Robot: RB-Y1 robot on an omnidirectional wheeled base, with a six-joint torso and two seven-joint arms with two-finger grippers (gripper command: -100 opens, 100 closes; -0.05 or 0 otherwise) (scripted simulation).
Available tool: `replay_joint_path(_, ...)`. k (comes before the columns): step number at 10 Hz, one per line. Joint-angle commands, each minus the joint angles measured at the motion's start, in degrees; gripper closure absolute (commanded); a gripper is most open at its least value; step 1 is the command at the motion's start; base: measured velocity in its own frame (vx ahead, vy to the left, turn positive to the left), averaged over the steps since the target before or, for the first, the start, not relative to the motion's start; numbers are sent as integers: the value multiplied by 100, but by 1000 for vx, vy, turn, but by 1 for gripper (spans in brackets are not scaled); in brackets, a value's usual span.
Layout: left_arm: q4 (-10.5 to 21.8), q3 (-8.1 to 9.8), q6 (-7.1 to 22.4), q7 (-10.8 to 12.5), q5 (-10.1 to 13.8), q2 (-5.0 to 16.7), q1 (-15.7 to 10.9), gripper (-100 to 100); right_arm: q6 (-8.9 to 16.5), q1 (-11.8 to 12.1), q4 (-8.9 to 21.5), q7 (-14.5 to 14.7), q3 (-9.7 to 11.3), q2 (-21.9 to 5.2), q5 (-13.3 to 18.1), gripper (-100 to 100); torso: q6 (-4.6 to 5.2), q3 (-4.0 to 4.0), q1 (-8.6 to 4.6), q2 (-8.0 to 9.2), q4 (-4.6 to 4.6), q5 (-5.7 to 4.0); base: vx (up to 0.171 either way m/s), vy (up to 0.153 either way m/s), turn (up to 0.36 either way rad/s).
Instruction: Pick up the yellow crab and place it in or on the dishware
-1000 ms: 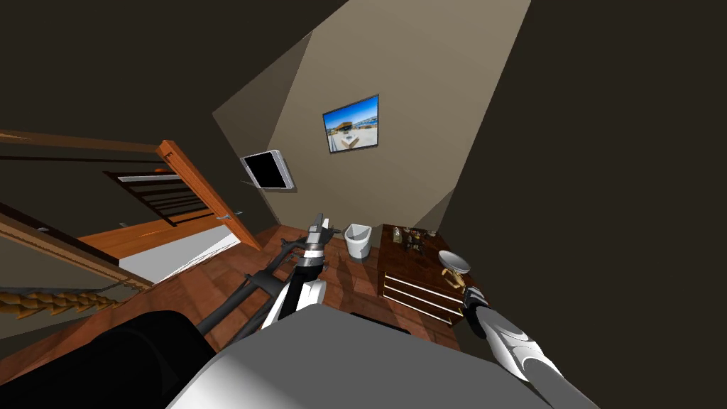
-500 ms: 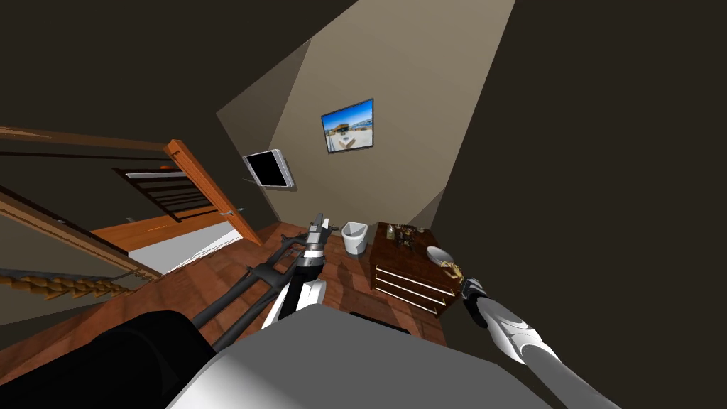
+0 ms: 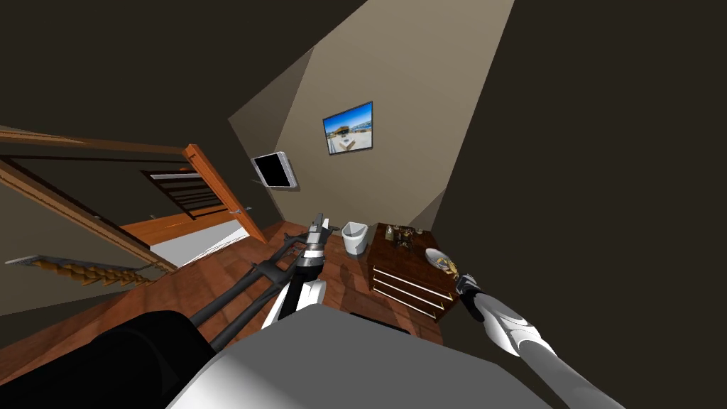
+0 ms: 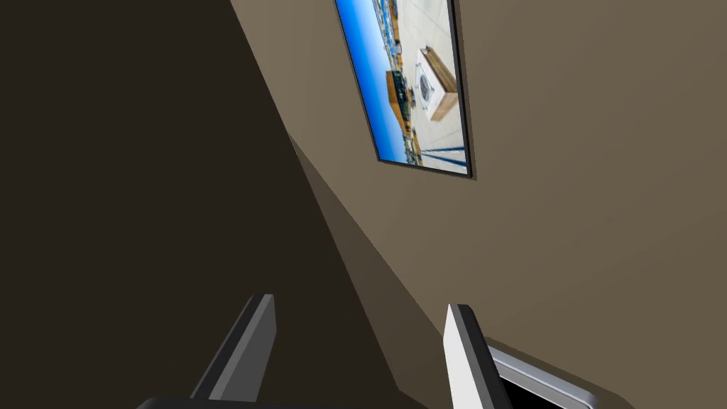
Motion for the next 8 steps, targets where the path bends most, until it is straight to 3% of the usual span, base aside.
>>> replay_joint_path(1, 0, 0, 0, 0, 0, 0, 0, 0, -193, -38, -58, -140, -86, 89, -5, 100, 0, 0, 0, 0, 0, 0, 10, -240, 165)
replay_joint_path(2, 0, 1, 0, 0, 0, 0, 1, 0, -270, -56, -99, -173, -91, 112, -82, 100, 12, -1, -22, 3, -5, -6, 30, -193, 90)
replay_joint_path(3, 0, 1, 0, 0, 0, 0, 1, 0, -270, -56, -99, -173, -91, 112, 37, 100, 14, -4, -16, -3, -6, -5, 42, -107, 19)
replay_joint_path(4, 0, 0, 0, 0, 0, -1, 1, 0, -270, -56, -99, -173, -91, 112, -82, 100, 17, -6, 11, -5, -8, 0, 28, -31, -19)
replay_joint_path(5, 0, -1, 0, 0, 0, -1, 1, 0, -425, -93, -184, -239, -103, 162, -242, 100, 17, -5, 40, 0, -9, 5, 20, -111, 115)
replay_joint_path(8, 0, 1, 0, 0, 0, 0, 1, 0, -694, -157, -342, -341, -120, 262, -532, 100, 8, -2, -12, -3, -2, -4, 30, -198, 152)
